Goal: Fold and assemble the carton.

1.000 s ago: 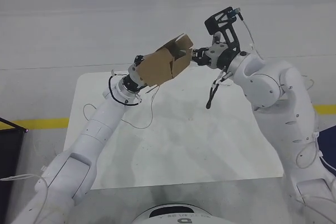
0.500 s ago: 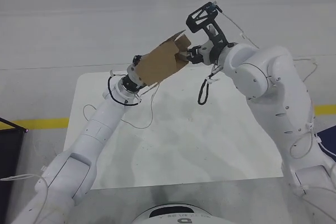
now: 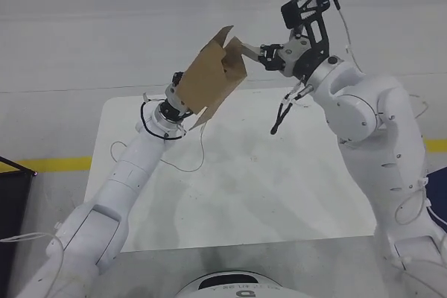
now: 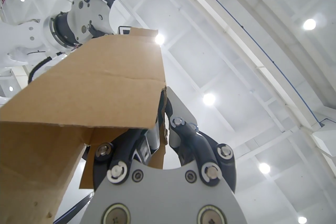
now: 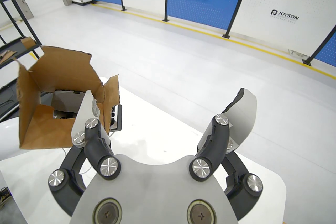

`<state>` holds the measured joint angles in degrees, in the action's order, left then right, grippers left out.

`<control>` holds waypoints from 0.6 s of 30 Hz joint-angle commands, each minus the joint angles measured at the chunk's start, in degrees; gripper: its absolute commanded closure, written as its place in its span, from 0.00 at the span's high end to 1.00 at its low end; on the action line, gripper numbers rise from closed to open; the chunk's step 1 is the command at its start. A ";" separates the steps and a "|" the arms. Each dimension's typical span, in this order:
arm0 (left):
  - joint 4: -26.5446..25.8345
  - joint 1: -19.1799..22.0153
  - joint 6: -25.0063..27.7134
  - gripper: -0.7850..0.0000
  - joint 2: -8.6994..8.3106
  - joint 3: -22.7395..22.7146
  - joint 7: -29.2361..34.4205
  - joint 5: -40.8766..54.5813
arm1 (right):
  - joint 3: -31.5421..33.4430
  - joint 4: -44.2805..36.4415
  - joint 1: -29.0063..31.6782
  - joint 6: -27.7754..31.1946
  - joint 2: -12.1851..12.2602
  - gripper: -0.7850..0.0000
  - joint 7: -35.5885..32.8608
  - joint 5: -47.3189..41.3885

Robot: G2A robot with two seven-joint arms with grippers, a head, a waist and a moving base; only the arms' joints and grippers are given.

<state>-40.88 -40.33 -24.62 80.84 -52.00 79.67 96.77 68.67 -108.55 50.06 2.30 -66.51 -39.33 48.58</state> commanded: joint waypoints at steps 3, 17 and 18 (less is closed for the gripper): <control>-2.76 -1.25 -2.81 0.00 0.05 0.17 -2.80 5.51 | 1.35 -1.05 2.27 2.97 0.14 1.00 2.18 -2.91; -12.99 -6.04 -9.44 0.00 -2.54 1.04 -9.42 11.01 | 5.94 6.73 7.59 11.88 0.19 1.00 12.47 -15.91; -13.60 -6.38 -9.77 0.00 -2.90 1.40 -9.75 10.86 | 5.57 8.41 7.33 12.20 0.11 1.00 12.31 -16.87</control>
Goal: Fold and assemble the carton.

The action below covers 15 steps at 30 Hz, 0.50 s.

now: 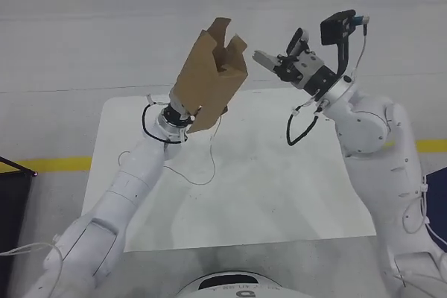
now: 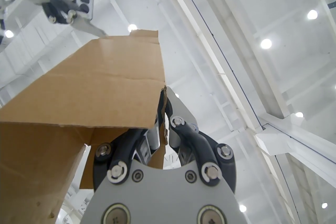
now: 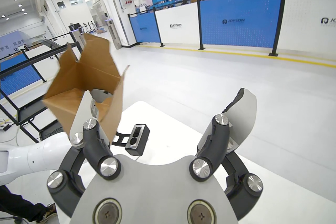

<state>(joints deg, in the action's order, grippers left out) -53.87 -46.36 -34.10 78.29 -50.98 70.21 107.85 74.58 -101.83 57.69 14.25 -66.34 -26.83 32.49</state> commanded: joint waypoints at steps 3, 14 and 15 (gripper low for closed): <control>-1.10 -0.58 -0.67 0.00 -1.12 0.95 -0.67 -0.68 | -1.20 3.81 -1.07 1.40 -0.23 1.00 -0.99 -2.80; -2.09 -0.01 0.67 0.00 -2.84 3.28 0.67 -0.60 | -4.33 3.08 -3.23 4.24 -0.57 1.00 -3.24 -3.52; -2.07 0.10 0.74 0.00 -2.95 3.55 0.74 -0.52 | -4.67 3.10 -3.43 4.41 -0.60 1.00 -3.61 -3.58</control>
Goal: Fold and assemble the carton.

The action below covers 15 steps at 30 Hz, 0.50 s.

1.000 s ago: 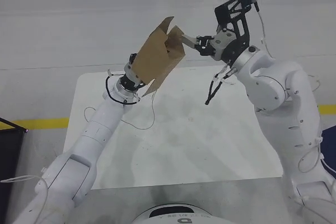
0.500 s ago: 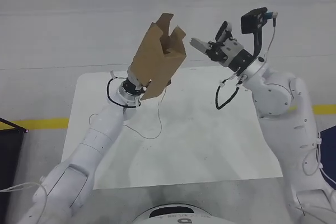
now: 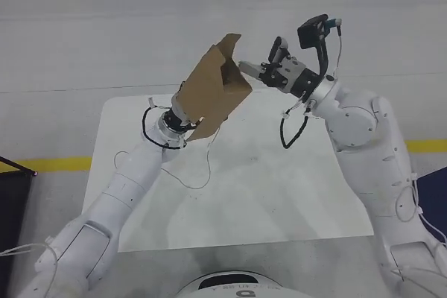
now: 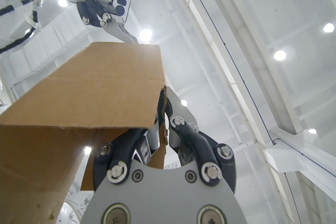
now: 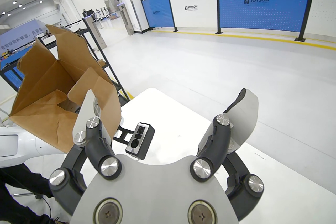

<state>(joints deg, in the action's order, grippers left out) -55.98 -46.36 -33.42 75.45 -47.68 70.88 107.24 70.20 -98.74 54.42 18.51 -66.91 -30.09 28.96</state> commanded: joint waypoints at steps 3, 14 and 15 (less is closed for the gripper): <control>-0.25 0.45 -0.21 0.00 -0.48 1.31 -0.20 0.69 | -1.34 0.56 -0.90 0.19 -0.13 1.00 -2.04 -0.42; 1.20 2.04 1.98 0.00 -1.74 3.97 1.98 0.43 | -0.35 -0.83 -1.44 -1.26 0.08 1.00 -3.84 -0.49; 1.67 2.24 2.47 0.00 -1.82 4.19 2.47 0.08 | 0.33 -1.57 -0.94 -1.32 0.18 1.00 -3.22 -0.33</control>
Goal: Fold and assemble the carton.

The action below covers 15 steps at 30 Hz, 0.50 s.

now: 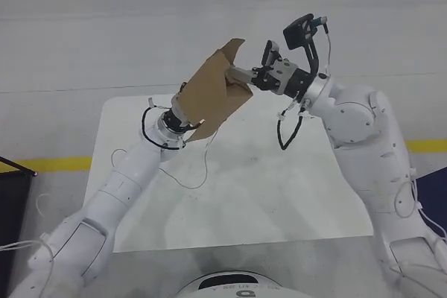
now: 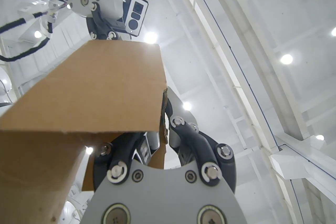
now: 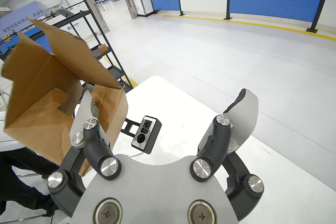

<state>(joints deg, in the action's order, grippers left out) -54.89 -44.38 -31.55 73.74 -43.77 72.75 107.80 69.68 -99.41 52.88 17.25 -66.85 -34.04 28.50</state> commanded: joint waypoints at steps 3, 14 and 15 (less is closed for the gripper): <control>1.70 0.88 1.80 0.00 -0.28 0.97 1.80 -1.39 | 2.61 -3.18 2.07 0.16 0.34 1.00 2.84 0.50; 3.24 2.61 3.89 0.00 -0.43 4.88 3.89 -1.46 | 2.03 -6.69 2.23 1.16 0.25 1.00 5.56 1.91; 3.31 2.69 3.97 0.00 -0.45 5.07 3.97 -1.37 | 1.69 -6.42 1.97 0.89 0.21 1.00 5.32 2.11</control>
<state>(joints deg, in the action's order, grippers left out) -51.67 -41.80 -27.70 73.31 -38.99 76.60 106.36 71.78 -106.23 55.23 18.53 -66.59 -28.37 30.28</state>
